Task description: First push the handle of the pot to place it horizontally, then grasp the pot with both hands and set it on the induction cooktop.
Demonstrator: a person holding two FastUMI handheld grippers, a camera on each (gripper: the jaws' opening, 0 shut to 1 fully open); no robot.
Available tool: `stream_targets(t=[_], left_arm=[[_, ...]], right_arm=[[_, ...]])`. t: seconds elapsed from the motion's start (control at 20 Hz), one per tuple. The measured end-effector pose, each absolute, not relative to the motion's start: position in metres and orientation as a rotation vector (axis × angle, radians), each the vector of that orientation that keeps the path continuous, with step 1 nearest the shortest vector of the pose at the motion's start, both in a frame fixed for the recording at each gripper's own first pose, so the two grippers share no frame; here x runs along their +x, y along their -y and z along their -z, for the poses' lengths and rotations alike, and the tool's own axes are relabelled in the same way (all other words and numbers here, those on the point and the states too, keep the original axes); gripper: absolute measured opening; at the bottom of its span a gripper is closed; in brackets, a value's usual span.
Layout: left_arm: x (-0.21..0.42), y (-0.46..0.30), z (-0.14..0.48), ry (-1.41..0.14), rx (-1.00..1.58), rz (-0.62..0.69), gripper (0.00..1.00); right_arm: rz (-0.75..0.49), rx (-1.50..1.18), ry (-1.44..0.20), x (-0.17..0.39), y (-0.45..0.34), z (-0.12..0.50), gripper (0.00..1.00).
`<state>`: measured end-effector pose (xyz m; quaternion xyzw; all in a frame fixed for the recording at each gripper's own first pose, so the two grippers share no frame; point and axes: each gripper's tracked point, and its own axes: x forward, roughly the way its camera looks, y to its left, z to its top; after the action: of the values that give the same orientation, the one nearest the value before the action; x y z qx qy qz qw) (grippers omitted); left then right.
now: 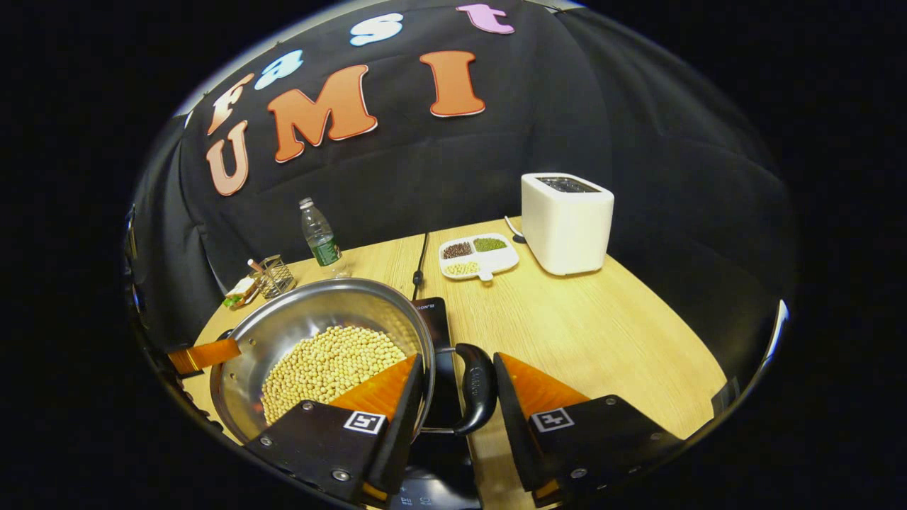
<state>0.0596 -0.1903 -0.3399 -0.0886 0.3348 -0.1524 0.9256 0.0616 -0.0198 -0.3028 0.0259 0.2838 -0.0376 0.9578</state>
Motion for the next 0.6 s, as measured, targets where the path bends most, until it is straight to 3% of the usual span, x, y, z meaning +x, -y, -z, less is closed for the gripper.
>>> stream_targets(t=[0.05,0.15,0.2,0.3,0.6], left_arm=[[0.061,0.182,0.328,-0.654,-0.185,0.303,0.65],[0.064,0.165,0.301,-0.606,-0.182,0.271,0.72],[0.067,0.156,0.285,-0.576,-0.172,0.261,0.73],[0.074,0.138,0.250,-0.497,-0.137,0.235,0.88],[0.081,0.098,0.135,-0.307,-0.079,0.190,0.88]], right_arm=[[0.083,0.028,-0.563,0.059,0.023,0.295,0.62],[0.085,0.010,-0.522,0.057,0.024,0.274,0.66],[0.088,0.007,-0.489,0.056,0.023,0.258,0.75],[0.092,0.001,-0.419,0.053,0.023,0.224,0.94],[0.059,-0.012,-0.242,0.037,0.015,0.121,0.95]])
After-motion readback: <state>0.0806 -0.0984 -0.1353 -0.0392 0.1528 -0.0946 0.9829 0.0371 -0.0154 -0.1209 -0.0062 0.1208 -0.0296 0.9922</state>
